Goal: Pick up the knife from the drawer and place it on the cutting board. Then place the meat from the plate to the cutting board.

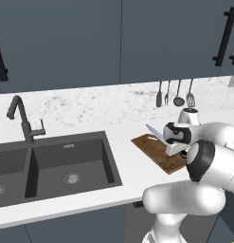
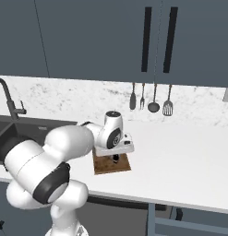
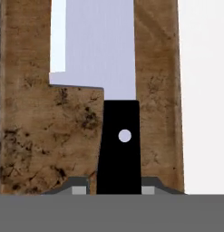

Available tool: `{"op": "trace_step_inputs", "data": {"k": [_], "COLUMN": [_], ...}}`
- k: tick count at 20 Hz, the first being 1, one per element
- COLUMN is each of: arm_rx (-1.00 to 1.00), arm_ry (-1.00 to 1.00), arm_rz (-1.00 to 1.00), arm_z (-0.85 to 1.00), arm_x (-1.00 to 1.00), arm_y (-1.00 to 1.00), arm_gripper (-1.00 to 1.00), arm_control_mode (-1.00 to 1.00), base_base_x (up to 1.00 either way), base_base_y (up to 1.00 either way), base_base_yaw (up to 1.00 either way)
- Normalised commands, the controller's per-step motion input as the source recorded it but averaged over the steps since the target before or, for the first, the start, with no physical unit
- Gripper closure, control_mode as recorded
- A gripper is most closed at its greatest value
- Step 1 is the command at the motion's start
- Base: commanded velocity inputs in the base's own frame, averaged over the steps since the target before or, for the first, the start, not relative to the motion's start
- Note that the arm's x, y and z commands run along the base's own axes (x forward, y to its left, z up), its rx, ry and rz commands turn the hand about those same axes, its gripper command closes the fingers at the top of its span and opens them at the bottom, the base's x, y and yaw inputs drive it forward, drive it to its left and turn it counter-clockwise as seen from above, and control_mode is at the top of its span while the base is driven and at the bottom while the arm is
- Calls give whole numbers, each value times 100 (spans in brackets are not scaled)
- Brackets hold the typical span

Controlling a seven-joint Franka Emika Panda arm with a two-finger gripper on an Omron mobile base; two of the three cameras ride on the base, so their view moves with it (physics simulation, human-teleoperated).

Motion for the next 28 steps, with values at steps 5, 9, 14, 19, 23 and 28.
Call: {"op": "trace_step_inputs", "data": {"k": [5, 9, 14, 19, 23, 28], "arm_rx": [0, 0, 0, 0, 0, 0], "arm_ry": [0, 2, 2, 0, 0, 0], "arm_rz": [3, 4, 3, 1, 0, 0], "arm_z": [-43, -46, -39, -35, -18, 0], "arm_x": [29, 35, 21, 4, -18, -25], "arm_y": [-2, -17, -17, -7, 9, 12], "arm_gripper": [100, 100, 100, -100, -100, -100], "arm_control_mode": [-100, -100, -100, -100, -100, -100], "base_base_x": [0, 0, 0, 0, 0, 0], "base_base_y": [0, 0, 0, 0, 0, 0], "base_base_yaw": [0, 0, 0, 0, 0, 0]}}
